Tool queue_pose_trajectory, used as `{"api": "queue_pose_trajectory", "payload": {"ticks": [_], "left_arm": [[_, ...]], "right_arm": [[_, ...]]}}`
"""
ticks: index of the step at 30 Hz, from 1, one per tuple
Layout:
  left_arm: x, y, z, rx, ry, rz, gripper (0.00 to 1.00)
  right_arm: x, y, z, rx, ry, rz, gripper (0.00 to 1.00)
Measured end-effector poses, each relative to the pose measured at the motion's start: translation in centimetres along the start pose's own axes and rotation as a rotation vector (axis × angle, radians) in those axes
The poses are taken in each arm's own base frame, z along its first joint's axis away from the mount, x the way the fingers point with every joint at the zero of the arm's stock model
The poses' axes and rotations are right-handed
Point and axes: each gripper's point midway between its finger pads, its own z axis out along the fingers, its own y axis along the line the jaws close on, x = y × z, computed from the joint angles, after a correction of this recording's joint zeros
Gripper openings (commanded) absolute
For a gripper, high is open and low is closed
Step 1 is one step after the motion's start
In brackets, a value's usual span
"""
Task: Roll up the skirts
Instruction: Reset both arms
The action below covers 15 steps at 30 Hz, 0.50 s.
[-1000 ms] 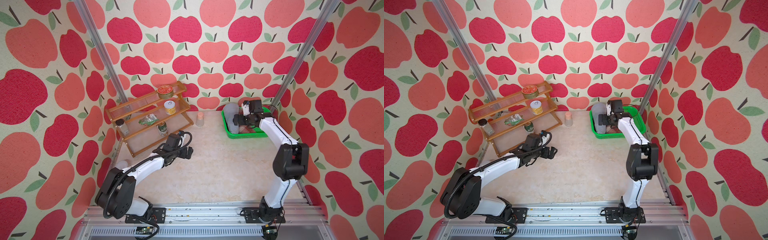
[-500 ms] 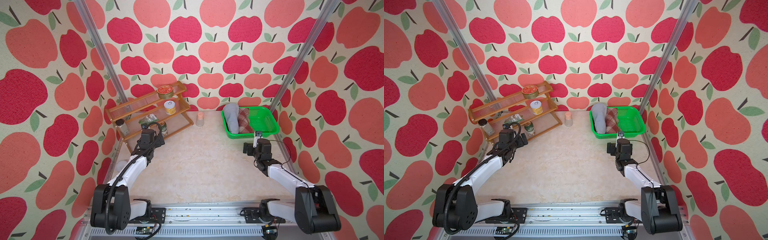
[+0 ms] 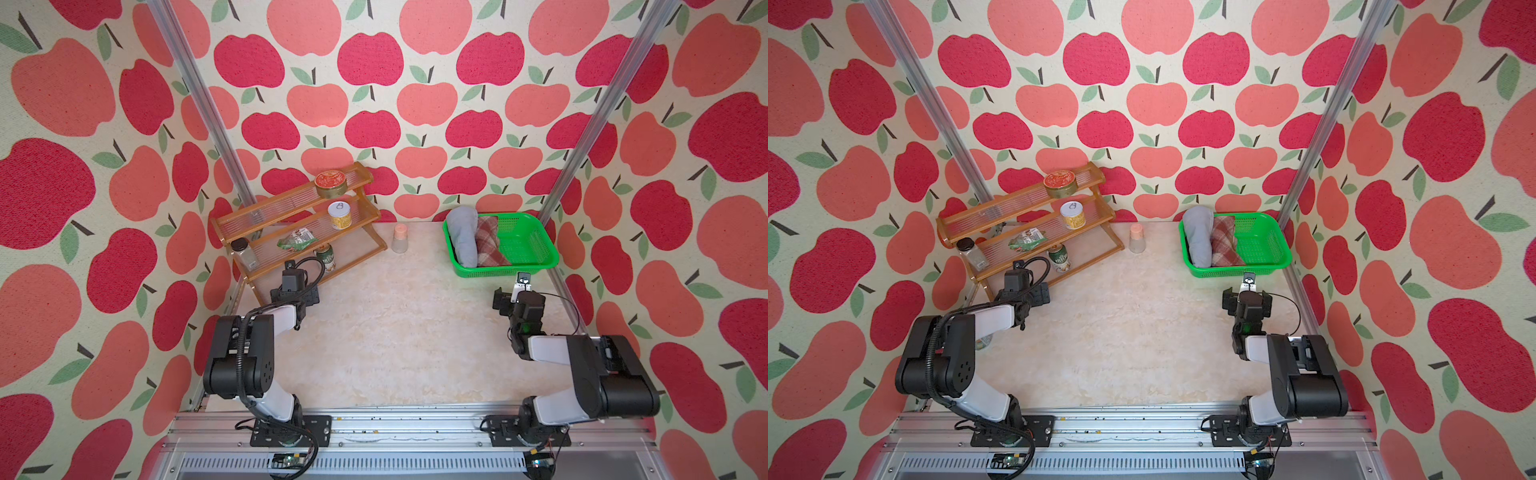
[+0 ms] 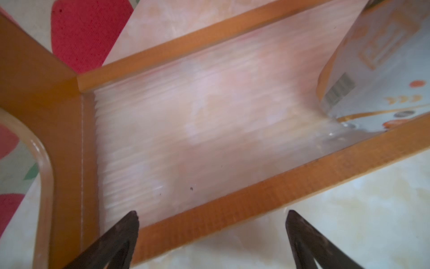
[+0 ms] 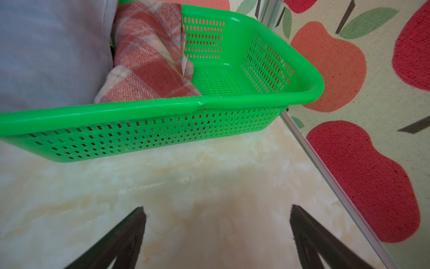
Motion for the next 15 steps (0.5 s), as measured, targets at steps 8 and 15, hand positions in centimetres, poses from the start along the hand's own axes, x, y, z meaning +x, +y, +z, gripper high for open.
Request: {"api": "queue_pose_trajectory", "payload": {"ticks": [8, 15], "left_arm": [[0.4, -0.2, -0.4, 0.050, -0.081, -0.001, 0.99], [1.0, 0.5, -1.6, 0.046, -0.192, -0.033, 0.99]], "right_arm": [[-0.3, 1.9, 1.0, -0.095, -0.023, -0.017, 0.99], [-0.4, 2.1, 1.0, -0.110, -0.028, -0.015, 0.99]]}}
